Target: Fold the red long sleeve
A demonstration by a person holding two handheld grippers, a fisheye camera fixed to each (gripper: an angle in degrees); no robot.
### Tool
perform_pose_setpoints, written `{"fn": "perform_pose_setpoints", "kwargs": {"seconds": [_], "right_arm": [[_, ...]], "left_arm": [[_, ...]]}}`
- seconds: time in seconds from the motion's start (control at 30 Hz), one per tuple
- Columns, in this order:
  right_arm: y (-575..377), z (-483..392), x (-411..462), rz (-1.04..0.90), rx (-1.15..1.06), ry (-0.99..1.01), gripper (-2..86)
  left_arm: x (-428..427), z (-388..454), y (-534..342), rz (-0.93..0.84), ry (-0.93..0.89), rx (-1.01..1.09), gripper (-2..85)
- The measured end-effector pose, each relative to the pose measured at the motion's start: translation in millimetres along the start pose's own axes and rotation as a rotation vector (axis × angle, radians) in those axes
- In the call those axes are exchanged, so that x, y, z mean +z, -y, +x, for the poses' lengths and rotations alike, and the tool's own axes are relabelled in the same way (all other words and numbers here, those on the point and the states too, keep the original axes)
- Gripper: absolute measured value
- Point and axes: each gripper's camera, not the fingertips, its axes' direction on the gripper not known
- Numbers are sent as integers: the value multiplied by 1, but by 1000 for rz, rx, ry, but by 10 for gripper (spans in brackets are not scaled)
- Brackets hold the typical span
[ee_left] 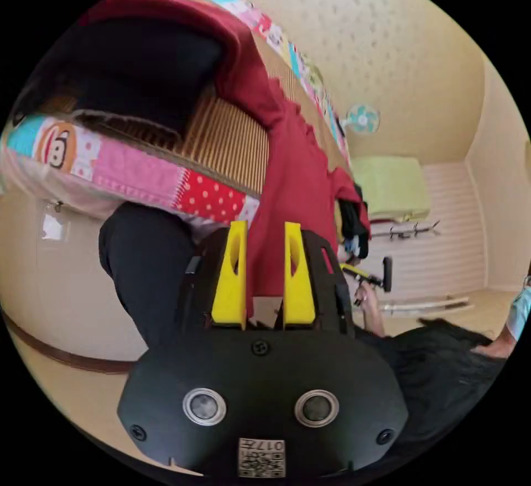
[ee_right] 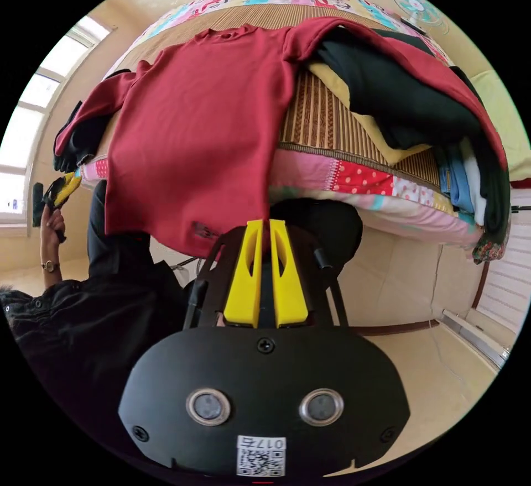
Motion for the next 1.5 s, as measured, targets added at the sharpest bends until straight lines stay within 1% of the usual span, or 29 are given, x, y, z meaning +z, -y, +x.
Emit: {"fn": "perform_pose_setpoints", "kwargs": {"seconds": [0.03,0.1,0.17,0.2,0.27,0.3,0.33,0.37,0.4,0.43,0.5,0.53,0.57,0.6,0.63,0.7,0.73,0.8,0.83,0.9,0.93,1.0,1.07,1.17,1.27,1.33,1.37,1.43,1.5], "right_arm": [[0,12,-6,16,24,57,10],[3,29,-13,42,67,138,7],[14,49,-16,49,120,245,5],[17,52,-17,52,126,277,5],[22,65,-26,88,128,396,5],[22,68,-29,96,130,416,5],[21,75,-34,110,136,441,5],[17,83,-39,118,146,448,4],[14,87,-41,120,153,446,4],[8,97,-45,122,171,439,4],[-2,114,-51,129,197,438,4],[-8,126,-55,141,211,447,4],[-13,137,-58,154,223,458,4],[-15,142,-59,158,229,464,4],[-18,151,-60,162,238,476,5],[-21,164,-62,168,260,489,6],[-25,171,-64,181,277,498,7],[-30,181,-70,220,296,519,10],[-34,189,-77,260,314,531,14],[-39,206,-90,326,345,545,23],[-41,219,-100,372,368,553,31],[-42,242,-121,454,405,576,50],[-44,278,-150,613,479,611,74],[-34,326,-166,745,614,637,94],[-13,364,-163,835,776,634,111],[2,379,-158,872,858,631,102],[15,383,-157,890,881,657,72],[34,369,-171,940,884,663,50],[60,320,-209,1038,764,589,44]], "left_arm": [[-17,-3,3,91,-19,-29,151],[-69,-15,16,393,47,-144,170],[-92,-27,26,561,104,-241,176],[-100,-40,34,632,91,-310,175],[-101,-64,47,661,-4,-393,156],[-98,-77,54,659,-72,-439,104],[-98,-81,54,666,-106,-457,78],[-101,-80,48,733,-171,-453,61],[-108,-65,43,802,-189,-399,52],[-113,-54,42,825,-165,-365,51],[-127,13,49,895,11,-197,50],[-128,32,53,908,40,-141,51],[-125,68,65,919,63,-21,51],[-114,103,81,895,43,97,51],[-106,120,89,877,21,155,51],[-57,188,115,791,-78,372,51],[-40,205,120,758,-98,422,51],[48,262,129,573,-176,554,51],[74,273,127,520,-193,576,53],[186,296,104,304,-233,613,70],[213,298,95,245,-238,607,77],[301,293,57,31,-274,573,98],[335,282,26,-64,-310,548,100],[353,256,-15,-151,-263,527,100],[343,215,-41,-217,-203,475,100],[325,188,-53,-241,-175,442,100],[308,168,-60,-241,-141,410,100],[277,139,-71,-210,-91,358,100],[230,103,-89,-129,-44,273,100]]}}
